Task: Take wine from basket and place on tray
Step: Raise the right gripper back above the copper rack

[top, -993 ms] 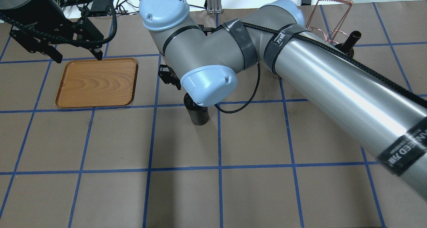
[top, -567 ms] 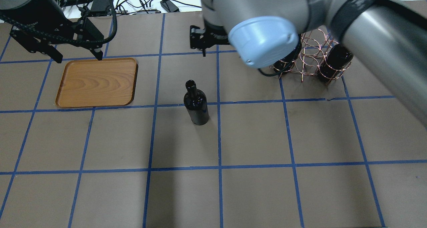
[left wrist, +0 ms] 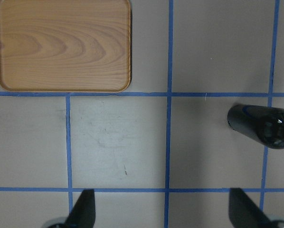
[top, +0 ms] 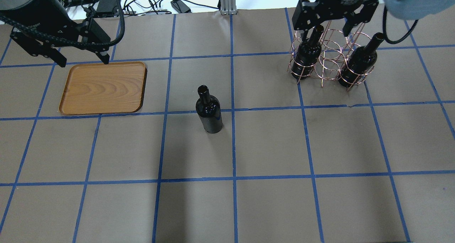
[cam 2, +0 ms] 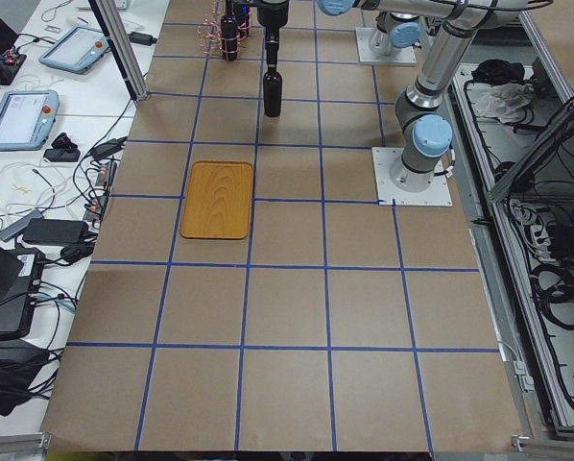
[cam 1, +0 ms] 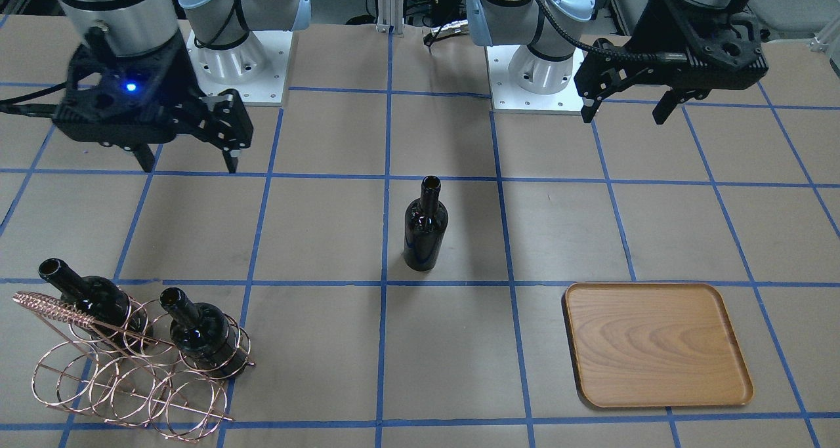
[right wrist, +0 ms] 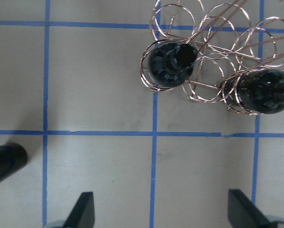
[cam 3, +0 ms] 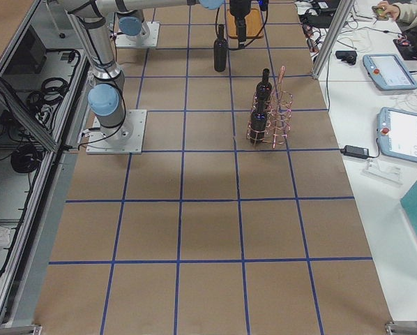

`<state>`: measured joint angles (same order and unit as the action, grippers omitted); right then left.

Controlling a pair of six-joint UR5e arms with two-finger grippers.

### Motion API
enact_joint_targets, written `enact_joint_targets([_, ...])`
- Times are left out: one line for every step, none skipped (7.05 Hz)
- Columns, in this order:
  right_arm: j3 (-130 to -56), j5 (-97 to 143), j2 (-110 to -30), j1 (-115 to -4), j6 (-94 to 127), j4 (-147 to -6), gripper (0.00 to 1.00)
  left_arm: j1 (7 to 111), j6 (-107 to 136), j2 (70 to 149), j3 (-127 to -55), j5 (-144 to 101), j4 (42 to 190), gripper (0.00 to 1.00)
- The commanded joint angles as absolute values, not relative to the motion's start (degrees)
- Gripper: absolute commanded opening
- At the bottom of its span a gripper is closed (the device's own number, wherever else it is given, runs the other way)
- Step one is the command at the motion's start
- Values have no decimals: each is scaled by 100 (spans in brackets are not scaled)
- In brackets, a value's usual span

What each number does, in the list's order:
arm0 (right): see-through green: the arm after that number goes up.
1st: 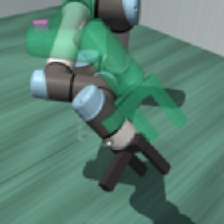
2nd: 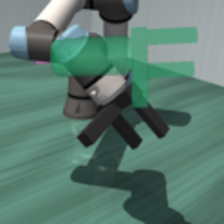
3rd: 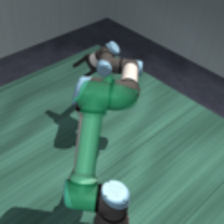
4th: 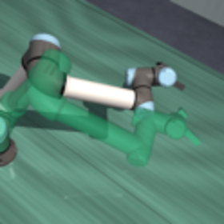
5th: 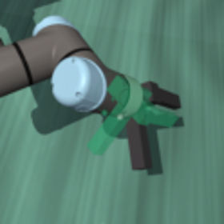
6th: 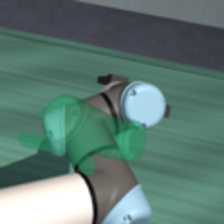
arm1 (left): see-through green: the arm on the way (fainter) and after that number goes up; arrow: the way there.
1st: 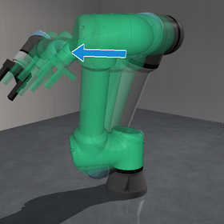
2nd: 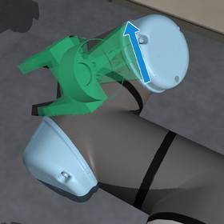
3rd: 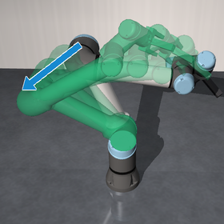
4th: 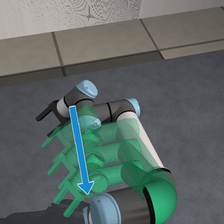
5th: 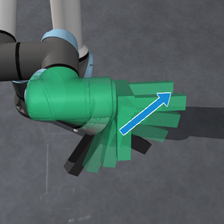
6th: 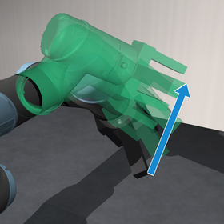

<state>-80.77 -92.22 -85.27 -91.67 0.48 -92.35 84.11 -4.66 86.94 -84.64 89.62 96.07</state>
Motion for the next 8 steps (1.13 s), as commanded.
enact_joint_targets([-8129, -9254, -8736, -8886, -62, -9167, 100, 8411, -466, 8684, -8464, 8965, 9606, 100])
enact_joint_targets([-8156, -9298, -8762, -8894, -62, -9193, 100, 8411, -466, 8684, -8464, 8965, 9606, 100])
enact_joint_targets([-8165, -9334, -8841, -8886, -70, -9150, 100, 8411, -466, 8684, -8464, 8965, 9606, 100])
enact_joint_targets([-8235, -9325, -8885, -8886, -70, -9149, 100, 8411, -466, 8684, -8464, 8965, 9606, 100])
enact_joint_targets([-8305, -9316, -8903, -8886, -70, -9123, 100, 8411, -466, 8684, -8464, 8965, 9606, 100])
enact_joint_targets([-8340, -9255, -8895, -8877, -88, -9219, 100, 8411, -466, 8692, -8464, 8956, 9606, 100])
enact_joint_targets([-8350, -9316, -8921, -8886, -79, -9220, 100, 8411, -466, 8692, -8464, 8956, 9606, 100])
enact_joint_targets([-8350, -9334, -8930, -8903, -79, -9194, 100, 8411, -466, 8692, -8464, 8956, 9606, 100])
